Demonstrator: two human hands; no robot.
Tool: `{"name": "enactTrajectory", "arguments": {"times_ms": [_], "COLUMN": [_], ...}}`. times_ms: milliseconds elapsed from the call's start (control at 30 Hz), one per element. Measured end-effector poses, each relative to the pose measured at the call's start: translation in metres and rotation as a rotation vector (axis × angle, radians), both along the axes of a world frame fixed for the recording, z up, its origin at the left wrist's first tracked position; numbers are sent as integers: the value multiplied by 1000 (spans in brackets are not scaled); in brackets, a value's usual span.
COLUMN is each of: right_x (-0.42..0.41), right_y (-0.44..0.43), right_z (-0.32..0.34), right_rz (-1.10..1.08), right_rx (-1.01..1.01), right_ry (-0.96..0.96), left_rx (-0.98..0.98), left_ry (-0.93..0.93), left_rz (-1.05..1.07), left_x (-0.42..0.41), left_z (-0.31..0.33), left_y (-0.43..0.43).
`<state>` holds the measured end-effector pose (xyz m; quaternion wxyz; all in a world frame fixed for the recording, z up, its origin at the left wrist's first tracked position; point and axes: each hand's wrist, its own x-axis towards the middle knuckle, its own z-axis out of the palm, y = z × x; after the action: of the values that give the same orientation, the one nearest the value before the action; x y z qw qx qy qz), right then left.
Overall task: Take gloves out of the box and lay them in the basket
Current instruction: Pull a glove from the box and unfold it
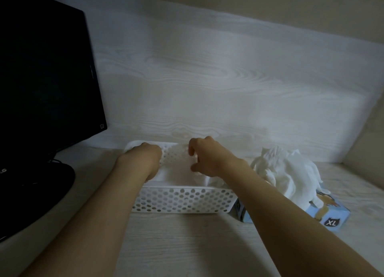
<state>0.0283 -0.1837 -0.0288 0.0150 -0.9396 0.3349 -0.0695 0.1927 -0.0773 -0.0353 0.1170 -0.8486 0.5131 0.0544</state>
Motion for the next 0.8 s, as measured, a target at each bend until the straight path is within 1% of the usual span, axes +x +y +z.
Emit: {"name": "enactTrajectory", "arguments": {"times_ms": [67, 133, 167, 200, 267, 367, 567, 733, 800], "right_x": [-4, -8, -10, -12, -15, -16, -18, -21, -22], "right_y": [1, 3, 5, 6, 6, 4, 6, 14, 17], "right_z": [4, 9, 12, 14, 15, 13, 4, 0, 4], "right_rz": [-28, -24, -15, -10, -8, -2, -10, -31, -36], "right_rx": [39, 126, 154, 169, 188, 210, 95, -122, -216], "right_ry": [36, 138, 175, 188, 172, 184, 85, 99, 66], "left_rx": [-41, -139, -156, -146, -56, 87, 167, 214, 213], "left_ry": [-3, 62, 116, 181, 291, 294, 270, 209, 194], "left_rz": [-38, -108, -146, -175, -179, -152, -181, -210, -205], "left_x": [-1, -8, -11, -15, -21, -23, -20, -21, -26], "left_z": [1, 6, 8, 10, 12, 13, 8, 3, 6], "left_y": [0, 5, 7, 9, 12, 12, 4, -3, -3]}}
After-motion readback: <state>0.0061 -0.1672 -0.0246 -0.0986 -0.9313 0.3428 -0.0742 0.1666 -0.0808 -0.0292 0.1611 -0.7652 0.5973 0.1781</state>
